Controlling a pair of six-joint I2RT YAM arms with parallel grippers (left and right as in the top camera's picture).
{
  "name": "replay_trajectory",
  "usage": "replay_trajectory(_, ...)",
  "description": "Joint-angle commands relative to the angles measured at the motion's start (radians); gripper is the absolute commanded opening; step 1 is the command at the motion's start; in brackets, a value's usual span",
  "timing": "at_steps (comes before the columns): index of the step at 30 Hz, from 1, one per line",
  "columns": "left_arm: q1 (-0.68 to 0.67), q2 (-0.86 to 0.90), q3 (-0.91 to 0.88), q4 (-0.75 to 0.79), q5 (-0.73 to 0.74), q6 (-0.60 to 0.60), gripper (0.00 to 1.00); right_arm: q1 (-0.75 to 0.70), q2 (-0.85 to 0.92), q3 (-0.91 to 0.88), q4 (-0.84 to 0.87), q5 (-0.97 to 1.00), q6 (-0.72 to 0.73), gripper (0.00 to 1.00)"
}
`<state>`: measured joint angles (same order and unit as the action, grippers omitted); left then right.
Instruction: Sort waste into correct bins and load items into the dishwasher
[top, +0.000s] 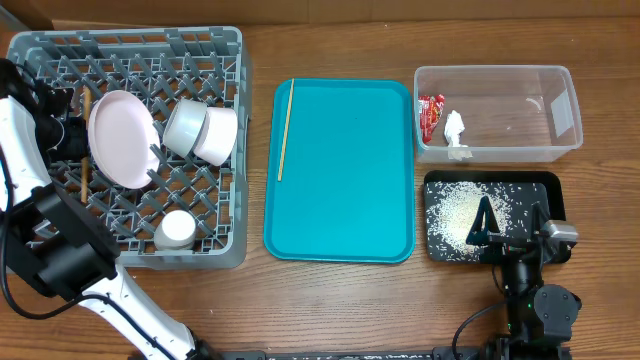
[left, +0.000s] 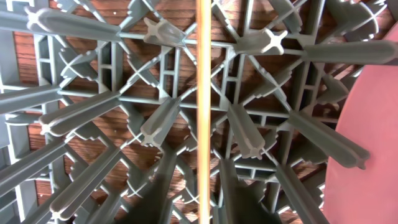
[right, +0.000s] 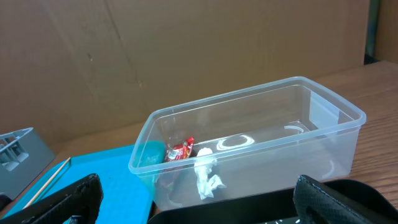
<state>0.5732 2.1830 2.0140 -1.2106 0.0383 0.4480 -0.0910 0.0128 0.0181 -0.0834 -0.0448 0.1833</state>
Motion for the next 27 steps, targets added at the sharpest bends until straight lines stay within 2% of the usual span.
replay_trajectory(1,0.005,-0.038,0.056,-0.012,0.019,-0.041,1.0,-0.003,-0.01,-0.01,0.003,0.006,-0.001,1.0)
replay_trajectory(4,0.005,-0.086,0.12,-0.053,0.018,-0.082,1.0,-0.003,-0.01,-0.01,0.003,0.006,-0.001,1.0)
replay_trajectory(7,0.004,-0.152,0.184,-0.097,0.026,-0.184,1.0,-0.003,-0.01,-0.01,0.003,0.005,-0.001,1.0)
replay_trajectory(10,0.0,-0.235,0.229,-0.142,0.123,-0.26,1.0,-0.003,-0.01,-0.01,0.003,0.006,-0.002,1.0)
replay_trajectory(13,-0.003,-0.322,0.235,-0.15,0.328,-0.323,1.0,-0.003,-0.01,-0.01,0.003,0.005,-0.001,1.0)
replay_trajectory(17,-0.04,-0.412,0.235,-0.177,0.76,-0.365,1.0,-0.003,-0.01,-0.01,0.003,0.005,-0.001,1.0)
replay_trajectory(19,-0.088,-0.423,0.235,-0.188,0.832,-0.366,1.0,-0.003,-0.01,-0.01,0.003,0.006,-0.002,1.0)
replay_trajectory(22,-0.222,-0.419,0.224,-0.234,0.756,-0.367,1.0,-0.003,-0.01,-0.01,0.003,0.006,-0.002,1.0)
replay_trajectory(25,-0.41,-0.401,0.166,-0.24,0.549,-0.393,1.0,-0.003,-0.01,-0.01,0.003,0.005,-0.001,1.0)
replay_trajectory(27,-0.55,-0.371,0.119,-0.23,0.371,-0.472,1.0,-0.003,-0.01,-0.01,0.003,0.006,-0.001,1.0)
